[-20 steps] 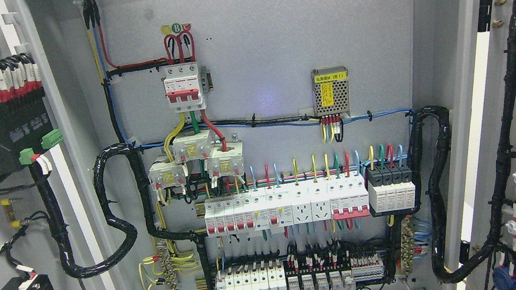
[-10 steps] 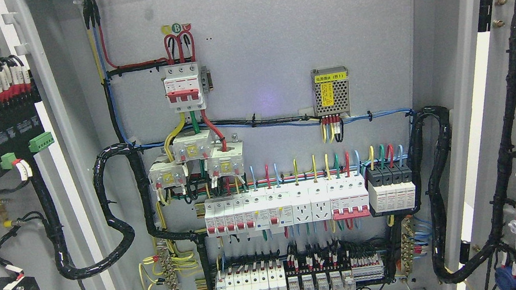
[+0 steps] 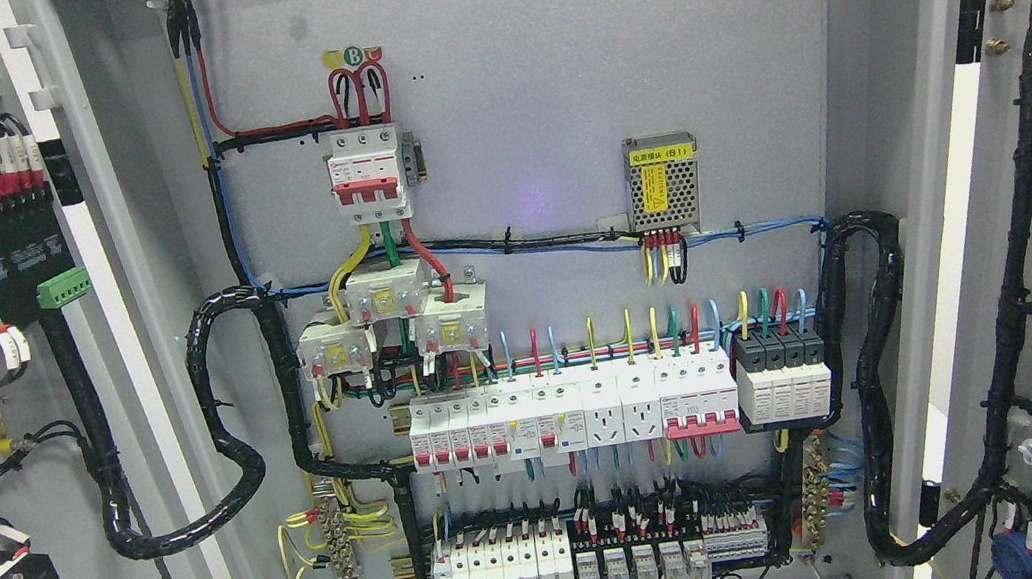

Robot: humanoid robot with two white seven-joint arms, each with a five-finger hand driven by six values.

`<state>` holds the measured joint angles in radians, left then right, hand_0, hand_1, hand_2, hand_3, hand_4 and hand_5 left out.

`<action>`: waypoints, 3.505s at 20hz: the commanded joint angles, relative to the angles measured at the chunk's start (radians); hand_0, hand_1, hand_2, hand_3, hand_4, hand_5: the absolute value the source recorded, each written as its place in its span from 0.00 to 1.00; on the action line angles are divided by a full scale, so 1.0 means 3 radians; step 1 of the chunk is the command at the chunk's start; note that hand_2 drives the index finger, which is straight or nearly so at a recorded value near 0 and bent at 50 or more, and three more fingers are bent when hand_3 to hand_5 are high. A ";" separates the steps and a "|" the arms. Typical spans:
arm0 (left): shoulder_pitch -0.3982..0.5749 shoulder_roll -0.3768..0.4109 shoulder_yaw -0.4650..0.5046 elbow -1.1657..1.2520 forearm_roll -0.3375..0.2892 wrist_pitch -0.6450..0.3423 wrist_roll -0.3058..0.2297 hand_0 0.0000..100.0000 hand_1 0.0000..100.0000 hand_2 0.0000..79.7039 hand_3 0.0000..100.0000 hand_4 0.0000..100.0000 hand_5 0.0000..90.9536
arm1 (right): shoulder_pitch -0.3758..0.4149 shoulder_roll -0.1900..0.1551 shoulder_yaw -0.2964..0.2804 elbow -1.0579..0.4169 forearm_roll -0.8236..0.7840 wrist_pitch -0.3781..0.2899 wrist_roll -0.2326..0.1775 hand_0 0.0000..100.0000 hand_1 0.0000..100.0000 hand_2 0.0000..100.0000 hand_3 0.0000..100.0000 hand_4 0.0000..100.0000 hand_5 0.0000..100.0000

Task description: Open door with both hands

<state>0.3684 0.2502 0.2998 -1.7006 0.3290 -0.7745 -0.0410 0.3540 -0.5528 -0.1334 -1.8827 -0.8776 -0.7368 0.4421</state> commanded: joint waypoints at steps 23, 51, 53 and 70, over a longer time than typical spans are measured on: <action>-0.0502 0.0536 0.0310 0.0412 0.0335 0.0771 0.0004 0.00 0.00 0.00 0.00 0.04 0.00 | -0.0004 -0.0146 -0.0164 0.0175 -0.0613 0.0017 0.0551 0.00 0.00 0.00 0.00 0.00 0.00; -0.0916 0.0659 0.0305 0.0929 0.0412 0.1191 -0.0011 0.00 0.00 0.00 0.00 0.04 0.00 | -0.0040 -0.0366 -0.0225 0.0451 -0.0823 0.0032 0.0786 0.00 0.00 0.00 0.00 0.00 0.00; -0.0942 0.0664 0.0304 0.0939 0.0412 0.1216 -0.0011 0.00 0.00 0.00 0.00 0.04 0.00 | -0.0040 -0.0366 -0.0246 0.0462 -0.0823 0.0037 0.0787 0.00 0.00 0.00 0.00 0.00 0.00; -0.0947 0.0761 0.0299 0.0898 0.0514 0.1329 -0.0017 0.00 0.00 0.00 0.00 0.04 0.00 | -0.0045 -0.0412 -0.0322 0.0564 -0.0976 0.0094 0.0894 0.00 0.00 0.00 0.00 0.00 0.00</action>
<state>0.0794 0.4573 0.3918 -1.4323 0.4628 -0.3721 -0.0462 0.3421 -0.6609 -0.2183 -1.7370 -1.1625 -0.7104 0.7075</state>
